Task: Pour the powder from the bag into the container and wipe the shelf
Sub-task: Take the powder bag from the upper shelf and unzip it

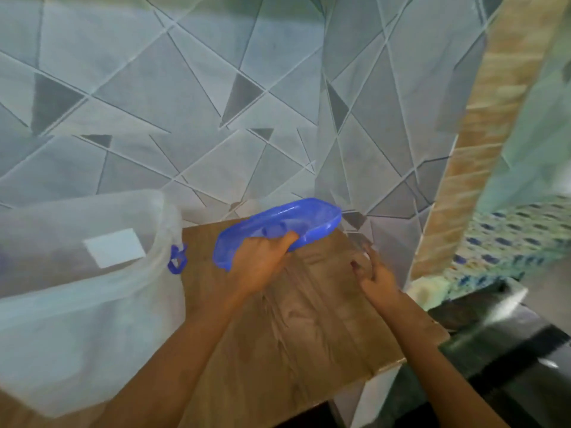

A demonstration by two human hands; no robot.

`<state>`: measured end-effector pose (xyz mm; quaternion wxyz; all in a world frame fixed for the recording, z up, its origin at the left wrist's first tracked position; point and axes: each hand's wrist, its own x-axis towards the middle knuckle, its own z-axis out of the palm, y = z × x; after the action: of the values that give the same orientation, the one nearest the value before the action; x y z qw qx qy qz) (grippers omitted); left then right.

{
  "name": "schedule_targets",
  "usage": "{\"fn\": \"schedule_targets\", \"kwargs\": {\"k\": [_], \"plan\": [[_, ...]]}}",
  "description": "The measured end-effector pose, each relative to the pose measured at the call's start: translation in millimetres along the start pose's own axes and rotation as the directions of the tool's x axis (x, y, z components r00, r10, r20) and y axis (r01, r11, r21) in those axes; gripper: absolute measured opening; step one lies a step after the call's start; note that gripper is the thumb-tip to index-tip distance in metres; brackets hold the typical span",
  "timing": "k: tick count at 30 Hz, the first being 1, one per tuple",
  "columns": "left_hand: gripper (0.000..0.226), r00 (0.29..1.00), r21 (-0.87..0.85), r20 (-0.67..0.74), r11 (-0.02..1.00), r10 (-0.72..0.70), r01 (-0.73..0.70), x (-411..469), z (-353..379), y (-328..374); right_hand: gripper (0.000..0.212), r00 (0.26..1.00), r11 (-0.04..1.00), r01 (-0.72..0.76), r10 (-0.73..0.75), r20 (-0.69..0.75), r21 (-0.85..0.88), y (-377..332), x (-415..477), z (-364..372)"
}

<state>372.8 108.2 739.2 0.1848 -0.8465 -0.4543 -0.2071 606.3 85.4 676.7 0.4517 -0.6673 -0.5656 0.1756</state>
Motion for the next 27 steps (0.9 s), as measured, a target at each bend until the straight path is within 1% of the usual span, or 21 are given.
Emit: {"fn": "schedule_targets", "kwargs": {"k": [1, 2, 3, 4, 5, 6, 7, 8, 9, 10, 11, 12, 14, 16, 17, 19, 21, 22, 23, 25, 27], "plan": [[0.026, 0.994, 0.025, 0.105, 1.000, -0.016, 0.013, -6, 19, 3, 0.052, 1.000, 0.997, 0.008, -0.007, 0.018, -0.079, 14, 2, 0], [0.027, 0.992, 0.052, 0.128, 0.999, 0.004, -0.010, -13, 35, 5, 0.052, 0.988, 0.986, 0.053, -0.029, 0.152, -0.159, 30, 7, -1], [0.030, 0.989, 0.097, 0.140, 0.994, 0.039, -0.052, -19, 46, 8, 0.048, 0.885, 0.976, 0.147, -0.059, 0.462, -0.159, 46, 15, -4], [0.034, 0.984, 0.110, 0.168, 0.992, 0.050, -0.069, -25, 58, 10, 0.040, 0.648, 0.982, 0.188, -0.123, 0.751, -0.002, 89, 30, 3], [0.039, 0.979, 0.113, 0.195, 0.990, 0.062, -0.085, -32, 75, 10, 0.033, 0.484, 0.964, 0.081, -0.260, 0.835, 0.252, 131, 53, 11], [0.044, 0.976, 0.092, 0.200, 0.990, 0.085, -0.105, -38, 90, 9, 0.030, 0.272, 0.902, -0.129, -0.367, 0.890, 0.412, 156, 67, 19], [0.047, 0.966, 0.071, 0.242, 0.991, 0.089, -0.109, -44, 101, 9, 0.033, 0.248, 0.889, -0.161, -0.383, 0.890, 0.428, 164, 64, 24], [0.044, 0.958, 0.061, 0.271, 0.992, 0.095, -0.115, -48, 108, 10, 0.040, 0.426, 0.956, 0.008, -0.269, 0.864, 0.294, 156, 45, 25], [0.042, 0.945, 0.041, 0.315, 0.993, 0.091, -0.110, -51, 111, 13, 0.050, 0.643, 0.994, 0.079, -0.111, 0.758, 0.078, 130, 19, 31], [0.042, 0.949, 0.031, 0.302, 0.994, 0.094, -0.108, -56, 118, 15, 0.058, 0.789, 0.963, 0.112, 0.065, 0.611, -0.247, 112, 10, 37], [0.040, 0.952, 0.011, 0.293, 0.996, 0.084, -0.091, -59, 122, 18, 0.065, 0.911, 0.879, 0.078, 0.129, 0.391, -0.471, 107, -2, 42], [0.038, 0.960, -0.026, 0.267, 0.997, 0.079, -0.075, -61, 125, 20, 0.067, 0.953, 0.815, 0.062, 0.124, 0.278, -0.576, 101, -14, 43], [0.031, 0.968, -0.090, 0.244, 0.996, 0.049, -0.028, -66, 131, 20, 0.062, 0.935, 0.811, 0.072, 0.148, 0.322, -0.581, 100, -12, 46], [0.027, 0.965, -0.111, 0.259, 0.994, 0.033, -0.005, -71, 136, 22, 0.059, 0.935, 0.772, 0.069, 0.172, 0.311, -0.632, 101, -5, 47], [0.030, 0.957, -0.119, 0.289, 0.993, 0.013, 0.023, -72, 134, 24, 0.059, 0.939, 0.766, 0.067, 0.168, 0.299, -0.639, 104, -5, 48], [0.048, 0.946, -0.122, 0.323, 0.990, -0.022, 0.065, -74, 129, 26, 0.059, 0.943, 0.775, 0.056, 0.166, 0.289, -0.629, 101, -10, 48], [0.055, 0.955, -0.142, 0.289, 0.984, -0.063, 0.107, -75, 121, 29, 0.059, 0.938, 0.818, 0.026, 0.178, 0.297, -0.575, 92, -11, 41], [0.055, 0.961, -0.188, 0.260, 0.970, -0.100, 0.151, -73, 118, 29, 0.060, 0.941, 0.849, -0.003, 0.182, 0.287, -0.529, 86, -10, 36], [0.055, 0.952, -0.264, 0.257, 0.936, -0.164, 0.232, -68, 112, 29, 0.061, 0.946, 0.879, -0.020, 0.171, 0.276, -0.476, 77, -8, 29], [0.057, 0.913, -0.411, 0.280, 0.823, -0.296, 0.392, -52, 99, 23, 0.062, 0.959, 0.920, -0.010, 0.120, 0.257, -0.392, 53, 0, 19], [0.049, 0.873, -0.482, 0.300, 0.728, -0.385, 0.487, -29, 78, 12, 0.064, 0.977, 0.961, 0.013, 0.046, 0.207, -0.277, 27, 15, 16]]}}
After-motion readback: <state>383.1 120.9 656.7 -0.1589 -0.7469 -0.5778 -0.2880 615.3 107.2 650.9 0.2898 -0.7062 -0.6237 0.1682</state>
